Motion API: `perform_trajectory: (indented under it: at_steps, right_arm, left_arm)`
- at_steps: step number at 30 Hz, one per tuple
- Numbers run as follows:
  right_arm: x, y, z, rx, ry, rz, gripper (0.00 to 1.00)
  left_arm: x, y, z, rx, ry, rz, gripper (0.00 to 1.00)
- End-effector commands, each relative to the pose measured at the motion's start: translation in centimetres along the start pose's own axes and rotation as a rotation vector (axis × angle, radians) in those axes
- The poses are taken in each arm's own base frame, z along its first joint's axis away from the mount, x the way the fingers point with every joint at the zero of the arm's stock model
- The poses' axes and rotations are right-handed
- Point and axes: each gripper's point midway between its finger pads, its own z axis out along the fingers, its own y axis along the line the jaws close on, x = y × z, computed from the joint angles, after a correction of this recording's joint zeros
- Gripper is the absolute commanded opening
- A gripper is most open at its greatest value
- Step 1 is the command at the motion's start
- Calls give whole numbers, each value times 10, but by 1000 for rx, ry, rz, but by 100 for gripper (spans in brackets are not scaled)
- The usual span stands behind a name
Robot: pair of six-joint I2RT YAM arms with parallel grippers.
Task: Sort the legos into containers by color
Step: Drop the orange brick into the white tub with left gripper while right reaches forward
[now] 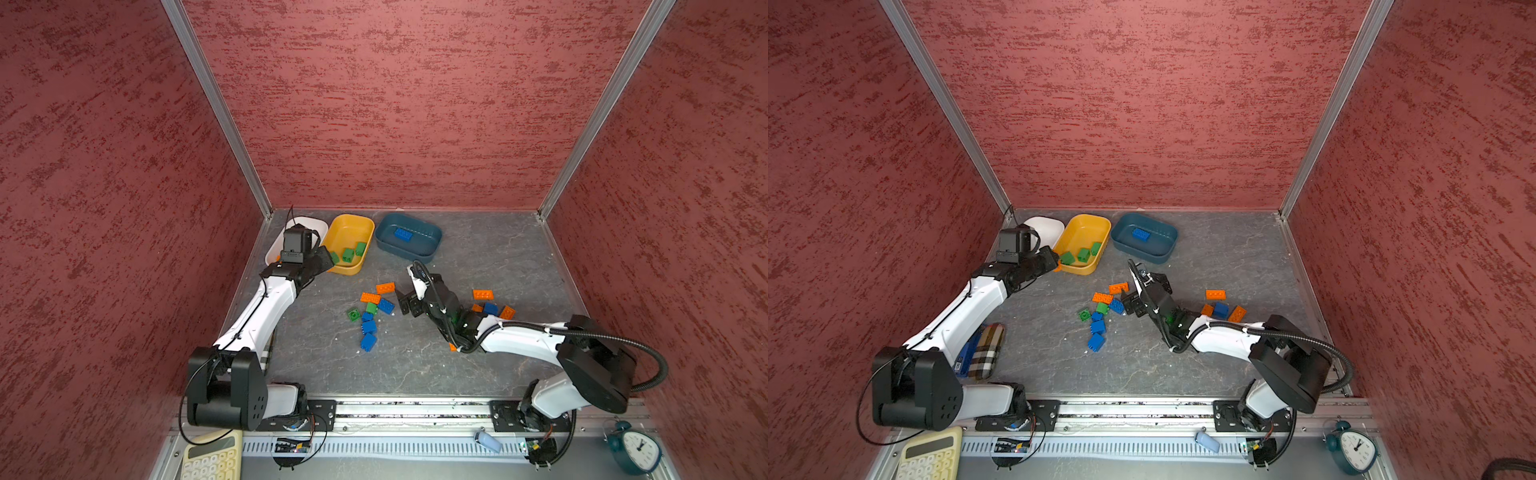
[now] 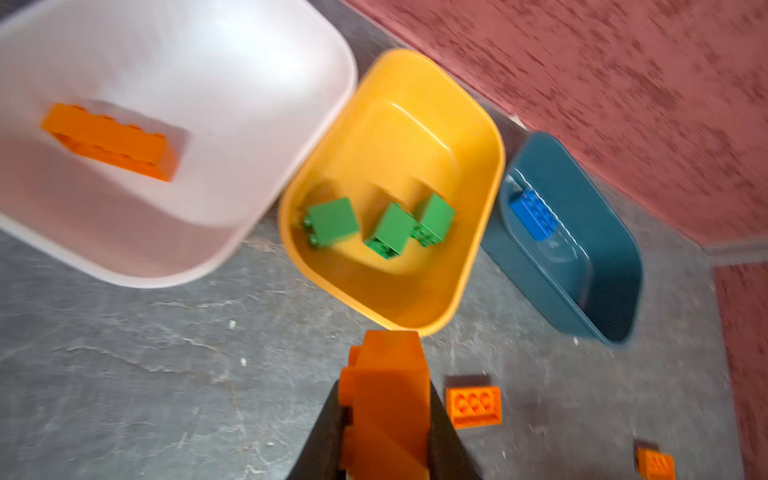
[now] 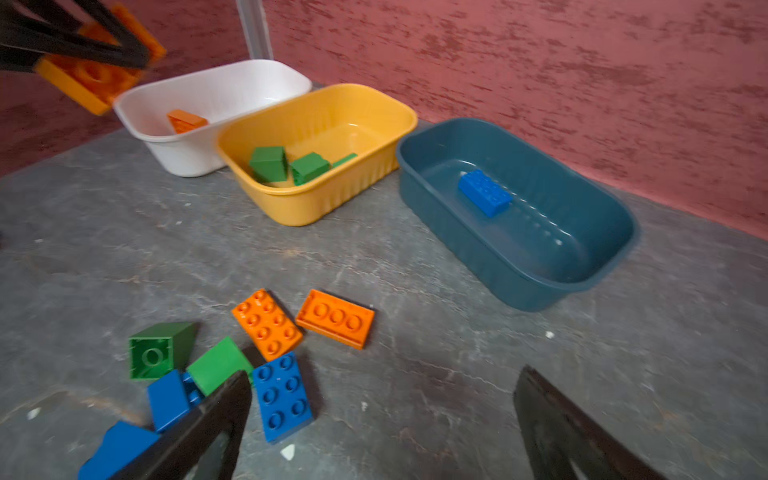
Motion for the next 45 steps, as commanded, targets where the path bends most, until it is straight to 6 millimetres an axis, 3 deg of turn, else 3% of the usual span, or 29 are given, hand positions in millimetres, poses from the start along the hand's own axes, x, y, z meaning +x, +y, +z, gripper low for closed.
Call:
perform_trajectory:
  at_steps: [1, 10, 16, 21, 23, 24, 26, 29, 37, 43, 45]
  right_arm:
    - [0, -24, 1, 142, 14, 34, 99]
    - [0, -32, -5, 179, 15, 87, 99]
    - [-1, -38, -10, 211, 13, 71, 99]
    - [4, -45, -13, 242, 38, 111, 99]
    - [7, -49, -16, 264, 51, 149, 99]
    - [8, -51, -17, 269, 53, 172, 99]
    - [10, -52, -19, 272, 58, 204, 99]
    - [17, -56, -19, 278, 73, 228, 99]
    - [13, -72, -21, 300, 76, 300, 99]
    - [20, -89, -24, 340, 82, 389, 99]
    - [22, -99, -28, 358, 74, 452, 99]
  left_arm:
    - [-27, 32, 14, -112, -64, -86, 0]
    - [-46, 81, 56, -273, 24, -123, 0]
    - [-56, 99, 86, -358, 71, -98, 0]
    - [-67, 102, 116, -345, 96, -112, 1]
    - [-71, 101, 125, -358, 105, -100, 10]
    - [-72, 100, 128, -360, 109, -96, 21]
    - [-71, 96, 132, -342, 117, -95, 58]
    - [-72, 88, 129, -309, 96, -96, 77]
    - [-72, 67, 108, -218, 46, -124, 99]
    - [-80, 38, 81, -134, -13, -153, 99]
    - [-74, 25, 70, -99, -7, -166, 99]
